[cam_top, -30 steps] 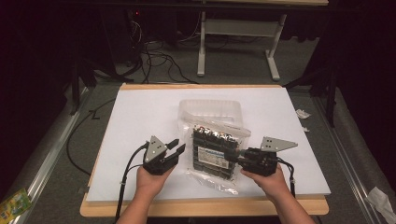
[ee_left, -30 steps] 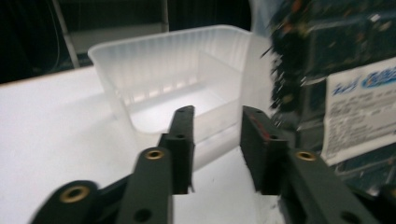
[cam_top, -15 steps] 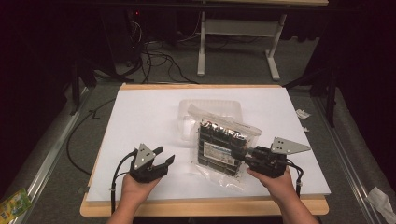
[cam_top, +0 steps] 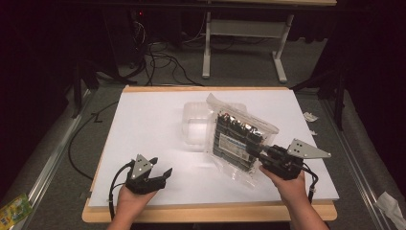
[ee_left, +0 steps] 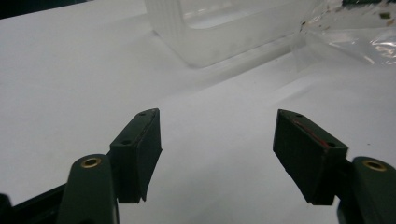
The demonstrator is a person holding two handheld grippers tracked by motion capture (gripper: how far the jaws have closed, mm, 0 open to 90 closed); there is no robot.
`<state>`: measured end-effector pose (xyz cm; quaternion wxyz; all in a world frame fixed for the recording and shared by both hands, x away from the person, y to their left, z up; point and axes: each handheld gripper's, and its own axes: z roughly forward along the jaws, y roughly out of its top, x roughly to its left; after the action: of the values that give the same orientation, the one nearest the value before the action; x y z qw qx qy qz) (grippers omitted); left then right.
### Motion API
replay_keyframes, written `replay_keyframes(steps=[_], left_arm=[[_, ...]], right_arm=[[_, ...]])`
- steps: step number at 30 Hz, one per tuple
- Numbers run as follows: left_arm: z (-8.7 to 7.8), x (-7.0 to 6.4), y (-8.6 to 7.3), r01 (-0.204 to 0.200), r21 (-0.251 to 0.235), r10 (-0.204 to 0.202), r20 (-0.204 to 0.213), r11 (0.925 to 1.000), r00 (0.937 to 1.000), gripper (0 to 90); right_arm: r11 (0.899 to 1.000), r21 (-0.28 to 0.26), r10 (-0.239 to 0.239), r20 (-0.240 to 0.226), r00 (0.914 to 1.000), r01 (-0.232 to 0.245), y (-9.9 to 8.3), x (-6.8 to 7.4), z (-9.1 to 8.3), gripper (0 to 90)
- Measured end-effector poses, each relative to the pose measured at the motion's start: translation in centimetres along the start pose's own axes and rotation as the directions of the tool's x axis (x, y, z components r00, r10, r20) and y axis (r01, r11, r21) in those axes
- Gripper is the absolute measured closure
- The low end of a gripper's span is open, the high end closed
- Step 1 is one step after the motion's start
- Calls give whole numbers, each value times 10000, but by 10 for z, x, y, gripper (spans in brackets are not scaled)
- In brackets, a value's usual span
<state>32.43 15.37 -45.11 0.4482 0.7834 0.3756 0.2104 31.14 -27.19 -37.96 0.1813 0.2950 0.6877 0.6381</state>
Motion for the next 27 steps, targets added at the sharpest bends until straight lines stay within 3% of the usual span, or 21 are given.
replay_keyframes(steps=[4,15,27], left_arm=[[0,2,1,72,-47,-72,-99,10000,9999,322],[-3,5,3,214,-157,-215,-73,9996,9997,317],[-6,6,4,359,-117,-361,-195,9993,9992,294]], right_arm=[[9997,-182,-125,460,9989,134,4,-2,0,759],[9989,-460,-74,905,9959,116,18,-9,8,760],[9957,-898,-78,1426,9897,208,41,-22,29,759]])
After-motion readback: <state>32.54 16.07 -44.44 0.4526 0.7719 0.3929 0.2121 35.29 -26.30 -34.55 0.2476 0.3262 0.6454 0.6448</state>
